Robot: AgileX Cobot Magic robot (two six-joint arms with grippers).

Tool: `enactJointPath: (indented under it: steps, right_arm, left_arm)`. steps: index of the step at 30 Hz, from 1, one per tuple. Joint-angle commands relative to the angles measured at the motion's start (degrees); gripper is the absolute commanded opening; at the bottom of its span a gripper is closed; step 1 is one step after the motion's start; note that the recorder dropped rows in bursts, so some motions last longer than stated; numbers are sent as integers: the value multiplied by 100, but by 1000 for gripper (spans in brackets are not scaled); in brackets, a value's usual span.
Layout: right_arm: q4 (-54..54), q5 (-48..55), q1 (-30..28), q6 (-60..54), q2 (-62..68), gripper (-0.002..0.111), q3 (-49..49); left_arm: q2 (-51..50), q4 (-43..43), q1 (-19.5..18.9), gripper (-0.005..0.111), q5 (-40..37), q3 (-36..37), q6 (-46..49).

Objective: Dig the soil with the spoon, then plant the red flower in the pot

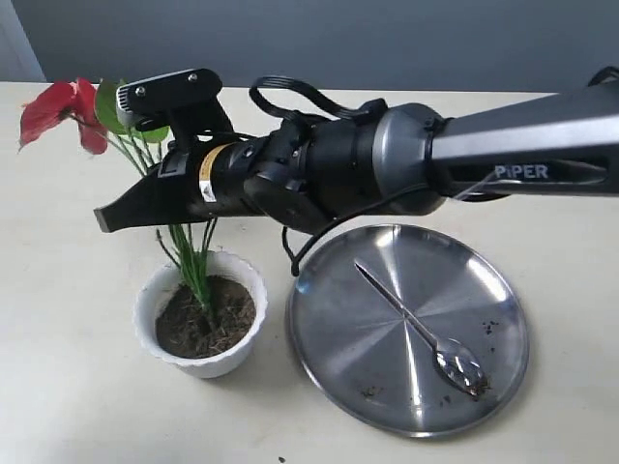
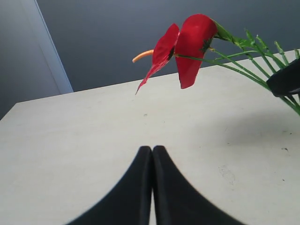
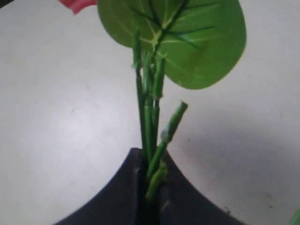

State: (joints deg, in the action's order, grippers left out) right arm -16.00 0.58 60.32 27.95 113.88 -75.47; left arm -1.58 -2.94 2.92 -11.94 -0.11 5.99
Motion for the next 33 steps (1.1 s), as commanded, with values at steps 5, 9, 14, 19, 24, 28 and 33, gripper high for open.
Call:
enactJointPath:
  steps: [5, 9, 14, 19, 24, 28, 33]
  right_arm:
    - [-102, -58, 304, -114, -166, 2, 41]
    - [62, -935, 330, -93, -220, -1, 436]
    - [174, -2296, 315, -180, -546, -1, 1393]
    - [1000, -2645, 304, -937, -953, -1, 2021]
    - [1600, -3046, 304, -1425, -1196, -1, 2635]
    - [1675, -3691, 304, -1425, -1204, -1, 3077]
    - [1675, -4336, 315, -1425, -1244, -1, 3518]
  left_arm:
    - [24, -19, 9, 0, 41, 11, -18]
    - [24, -19, 9, 0, 41, 11, -18]
    - [24, -19, 9, 0, 41, 11, -18]
    - [24, -19, 9, 0, 41, 11, -18]
    - [24, -19, 9, 0, 41, 11, -18]
    - [24, -19, 9, 0, 41, 11, -18]
    - [24, -19, 9, 0, 41, 11, -18]
